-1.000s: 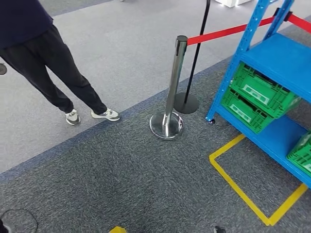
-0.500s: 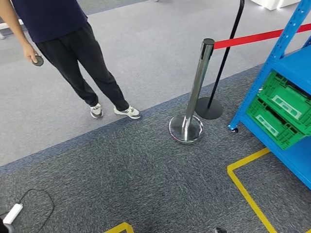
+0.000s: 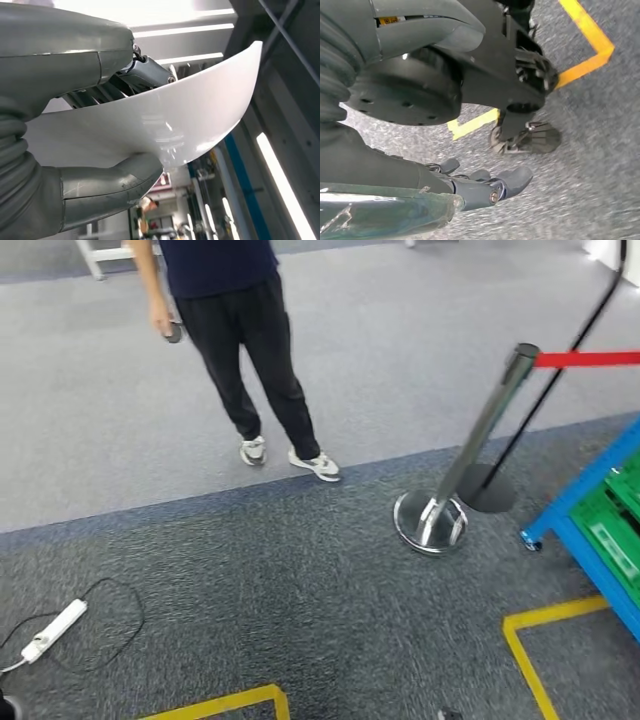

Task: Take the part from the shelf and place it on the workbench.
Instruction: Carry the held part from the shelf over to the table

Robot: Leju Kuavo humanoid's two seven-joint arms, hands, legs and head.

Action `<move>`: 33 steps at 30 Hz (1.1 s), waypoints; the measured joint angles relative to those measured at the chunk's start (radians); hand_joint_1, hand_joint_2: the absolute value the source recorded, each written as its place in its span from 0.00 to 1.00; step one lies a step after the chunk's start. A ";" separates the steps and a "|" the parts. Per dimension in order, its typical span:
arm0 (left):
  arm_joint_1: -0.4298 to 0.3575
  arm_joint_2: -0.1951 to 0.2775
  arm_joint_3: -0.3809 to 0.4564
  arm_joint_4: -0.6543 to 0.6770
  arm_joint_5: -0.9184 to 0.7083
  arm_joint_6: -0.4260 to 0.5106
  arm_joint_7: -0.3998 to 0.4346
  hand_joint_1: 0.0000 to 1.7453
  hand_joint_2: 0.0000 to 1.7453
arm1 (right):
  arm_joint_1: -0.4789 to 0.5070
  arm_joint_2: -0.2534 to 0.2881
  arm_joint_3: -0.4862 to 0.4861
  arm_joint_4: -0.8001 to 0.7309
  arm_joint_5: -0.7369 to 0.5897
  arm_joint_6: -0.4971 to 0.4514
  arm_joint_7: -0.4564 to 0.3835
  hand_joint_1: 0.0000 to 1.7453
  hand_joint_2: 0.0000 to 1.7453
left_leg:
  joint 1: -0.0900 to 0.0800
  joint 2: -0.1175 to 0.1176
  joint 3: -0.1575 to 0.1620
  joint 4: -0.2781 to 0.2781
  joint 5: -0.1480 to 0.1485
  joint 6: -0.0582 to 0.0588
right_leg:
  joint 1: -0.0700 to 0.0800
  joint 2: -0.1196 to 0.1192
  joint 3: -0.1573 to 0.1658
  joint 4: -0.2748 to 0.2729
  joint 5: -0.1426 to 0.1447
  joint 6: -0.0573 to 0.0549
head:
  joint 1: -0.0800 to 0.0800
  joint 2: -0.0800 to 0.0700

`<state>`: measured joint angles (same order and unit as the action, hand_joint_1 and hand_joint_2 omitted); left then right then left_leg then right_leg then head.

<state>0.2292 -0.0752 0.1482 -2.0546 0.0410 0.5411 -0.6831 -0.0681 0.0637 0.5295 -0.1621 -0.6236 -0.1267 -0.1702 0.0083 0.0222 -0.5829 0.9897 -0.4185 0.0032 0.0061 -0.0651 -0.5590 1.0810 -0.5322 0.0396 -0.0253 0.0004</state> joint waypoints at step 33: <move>0.013 0.009 -0.001 0.012 -0.016 0.001 0.002 1.00 1.00 | 0.003 0.001 0.000 0.000 -0.001 0.000 0.006 0.00 1.00 | -0.002 -0.038 0.007 -0.015 0.006 0.012 | 0.002 0.056 -0.080 0.161 -0.067 0.004 | 0.009 0.000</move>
<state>0.2418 -0.0667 0.1469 -2.0424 0.0249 0.5426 -0.6809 -0.0655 0.0649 0.5299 -0.1621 -0.6245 -0.1267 -0.1642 0.0065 -0.0162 -0.5755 0.9748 -0.4120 0.0156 0.0078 -0.0090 -0.6387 1.2418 -0.5991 0.0432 -0.0158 0.0004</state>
